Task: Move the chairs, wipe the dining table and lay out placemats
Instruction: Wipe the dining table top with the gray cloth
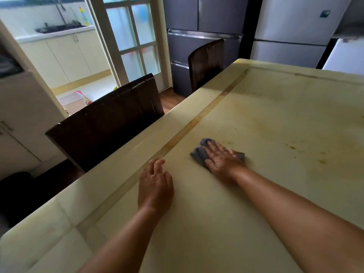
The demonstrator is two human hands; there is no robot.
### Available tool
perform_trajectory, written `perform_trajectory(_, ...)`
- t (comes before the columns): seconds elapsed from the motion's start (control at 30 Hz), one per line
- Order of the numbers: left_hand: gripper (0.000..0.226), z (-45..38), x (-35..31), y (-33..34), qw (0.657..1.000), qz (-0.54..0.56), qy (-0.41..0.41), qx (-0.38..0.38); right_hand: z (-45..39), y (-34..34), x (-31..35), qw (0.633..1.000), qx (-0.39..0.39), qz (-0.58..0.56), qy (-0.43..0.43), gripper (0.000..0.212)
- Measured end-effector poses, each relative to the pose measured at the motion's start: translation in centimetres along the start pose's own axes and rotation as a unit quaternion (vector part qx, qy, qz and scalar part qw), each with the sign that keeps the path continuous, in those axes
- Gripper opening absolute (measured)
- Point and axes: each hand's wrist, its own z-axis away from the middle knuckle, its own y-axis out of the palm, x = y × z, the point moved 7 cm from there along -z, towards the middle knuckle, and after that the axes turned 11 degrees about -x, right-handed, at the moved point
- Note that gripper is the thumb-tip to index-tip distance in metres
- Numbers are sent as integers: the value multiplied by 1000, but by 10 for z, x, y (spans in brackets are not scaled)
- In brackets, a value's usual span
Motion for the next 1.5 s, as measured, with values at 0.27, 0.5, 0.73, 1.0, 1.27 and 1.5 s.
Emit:
perform_trajectory(0.27,50,-23,21,15,999,5,-43,3,-66,-5,-35,970,-70,16,231,57)
perform_trajectory(0.5,54,-25,24,6,995,78,-45,-44,-65,30,132,984,4,-21,-177,52)
perform_trajectory(0.73,57,-29,28,14,998,35,-56,-23,-103,20,130,978,6,-23,-207,50)
perform_trajectory(1.0,64,-30,31,21,997,19,-68,8,-157,25,143,999,-28,-14,-13,56)
perform_trajectory(1.27,67,-30,36,21,997,6,-80,13,-135,29,174,969,14,-13,-248,53)
perform_trajectory(1.5,60,-30,32,16,998,-4,-59,8,-143,-5,-11,987,-73,1,142,57)
